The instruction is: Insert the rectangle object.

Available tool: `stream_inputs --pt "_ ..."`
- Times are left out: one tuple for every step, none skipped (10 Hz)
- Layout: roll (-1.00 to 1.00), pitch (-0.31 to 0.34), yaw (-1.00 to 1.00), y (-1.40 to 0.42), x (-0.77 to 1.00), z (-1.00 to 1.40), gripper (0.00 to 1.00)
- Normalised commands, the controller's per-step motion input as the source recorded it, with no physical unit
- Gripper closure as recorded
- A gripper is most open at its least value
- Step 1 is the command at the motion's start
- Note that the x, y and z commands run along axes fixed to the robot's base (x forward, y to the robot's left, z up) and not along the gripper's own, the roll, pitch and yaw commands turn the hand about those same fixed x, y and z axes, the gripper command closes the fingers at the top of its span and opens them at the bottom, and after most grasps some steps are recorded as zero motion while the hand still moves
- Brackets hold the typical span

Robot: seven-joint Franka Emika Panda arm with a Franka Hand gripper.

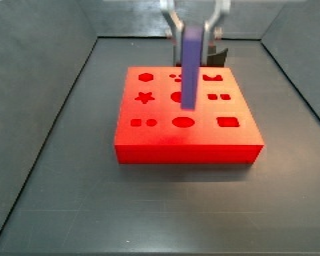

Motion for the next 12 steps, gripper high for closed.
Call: stream_inputs --pt "0.14 -0.003 -0.57 0.00 0.60 -0.58 1.00" --pt "0.06 0.000 -0.65 0.11 0.53 -0.34 1.00" --pt "0.01 0.000 -0.73 0.16 0.41 -0.18 1.00" --pt "0.00 0.030 -0.73 0.21 0.34 -0.01 1.00" --pt "-0.06 0.016 -0.74 0.18 0.39 0.07 1.00" --pt "-0.09 0.000 -0.78 0.17 0.40 0.12 1.00" --pt "-0.03 0.000 -0.86 0.15 0.30 0.00 1.00" --pt "-0.01 0.000 -0.91 0.13 0.23 0.00 1.00" --pt "-0.01 0.000 -0.93 0.10 0.19 0.00 1.00" --pt "0.00 0.000 -0.97 0.05 0.10 -0.01 1.00" --pt "0.00 0.041 -0.99 0.00 0.00 0.00 1.00" --pt "0.00 0.043 -1.00 0.00 0.00 0.00 1.00"
